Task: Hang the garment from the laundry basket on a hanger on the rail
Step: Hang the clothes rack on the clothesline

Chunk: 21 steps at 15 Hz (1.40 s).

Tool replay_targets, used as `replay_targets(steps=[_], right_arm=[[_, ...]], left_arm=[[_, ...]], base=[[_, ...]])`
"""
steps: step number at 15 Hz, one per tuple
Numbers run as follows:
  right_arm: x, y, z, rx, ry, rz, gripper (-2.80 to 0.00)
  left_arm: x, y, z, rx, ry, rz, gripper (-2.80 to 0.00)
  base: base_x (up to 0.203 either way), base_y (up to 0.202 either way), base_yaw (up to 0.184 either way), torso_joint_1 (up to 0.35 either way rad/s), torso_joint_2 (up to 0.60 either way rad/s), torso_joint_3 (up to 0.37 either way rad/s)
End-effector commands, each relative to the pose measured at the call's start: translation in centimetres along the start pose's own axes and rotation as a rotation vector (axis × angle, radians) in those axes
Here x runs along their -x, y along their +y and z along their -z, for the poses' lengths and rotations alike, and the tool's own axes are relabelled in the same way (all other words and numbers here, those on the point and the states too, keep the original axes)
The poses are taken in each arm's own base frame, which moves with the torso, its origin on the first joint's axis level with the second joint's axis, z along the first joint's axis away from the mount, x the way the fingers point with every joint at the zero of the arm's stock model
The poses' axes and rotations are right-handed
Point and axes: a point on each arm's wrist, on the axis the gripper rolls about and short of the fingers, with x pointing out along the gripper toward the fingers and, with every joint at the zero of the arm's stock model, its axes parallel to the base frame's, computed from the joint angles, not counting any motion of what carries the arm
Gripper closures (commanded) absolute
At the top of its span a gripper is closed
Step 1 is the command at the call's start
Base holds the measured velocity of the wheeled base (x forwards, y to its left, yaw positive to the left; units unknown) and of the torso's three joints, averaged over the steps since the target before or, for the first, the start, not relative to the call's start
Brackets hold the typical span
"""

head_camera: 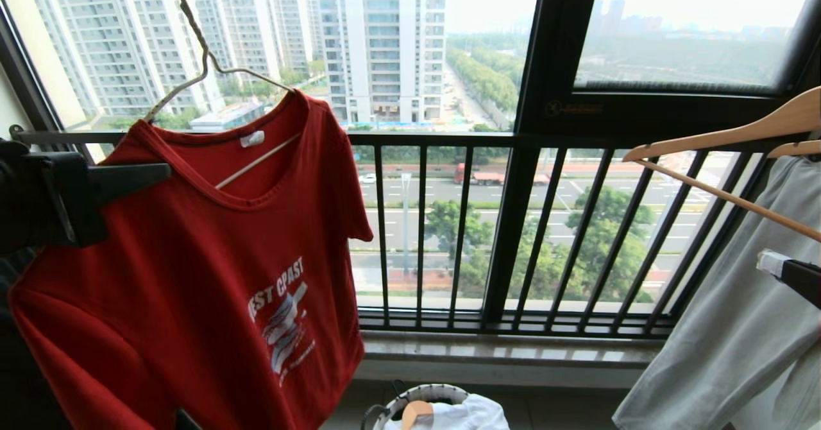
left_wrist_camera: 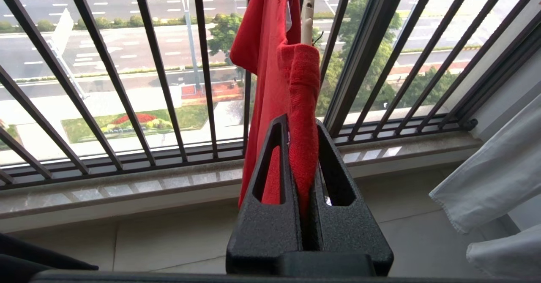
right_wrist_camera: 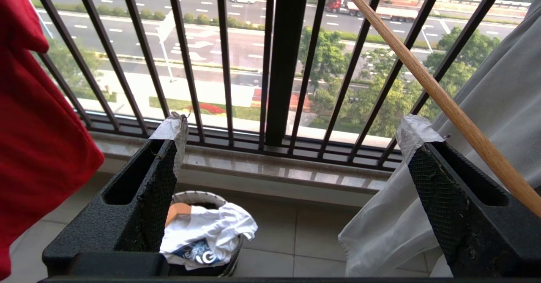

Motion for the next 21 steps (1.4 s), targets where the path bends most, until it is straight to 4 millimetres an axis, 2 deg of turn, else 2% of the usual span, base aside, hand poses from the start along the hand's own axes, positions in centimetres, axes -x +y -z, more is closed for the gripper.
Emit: replay_targets(steps=[1, 9, 10, 13, 21], right_arm=[[0.0, 0.0, 0.1, 0.0, 0.002, 0.0, -2.8], [-0.5, 0.1, 0.1, 0.001, 0.019, -0.001, -2.8], [-0.6, 0.1, 0.1, 0.001, 0.021, -0.002, -2.8], [-0.7, 0.1, 0.3, 0.002, 0.031, -0.002, -2.8], [-1.9, 0.2, 1.5, 0.002, 0.103, -0.007, -2.8]], left_arm=[[-0.6, 0.0, 0.3, 0.003, 0.022, -0.002, 0.0], [-0.9, 0.1, 0.6, 0.005, 0.038, 0.0, 0.0], [-0.8, 0.1, 0.6, 0.006, 0.035, 0.0, -2.8], [0.3, 0.0, 0.4, 0.006, 0.011, 0.005, -2.8], [6.7, 0.0, 0.5, 0.008, -0.056, 0.023, -2.8]], base=[[0.0, 0.0, 0.0, 0.0, 0.0, 0.0], [0.0, 0.0, 0.0, 0.0, 0.0, 0.0], [0.0, 0.0, 0.0, 0.0, 0.0, 0.0], [0.0, 0.0, 0.0, 0.0, 0.0, 0.0], [0.0, 0.0, 0.0, 0.0, 0.0, 0.0]])
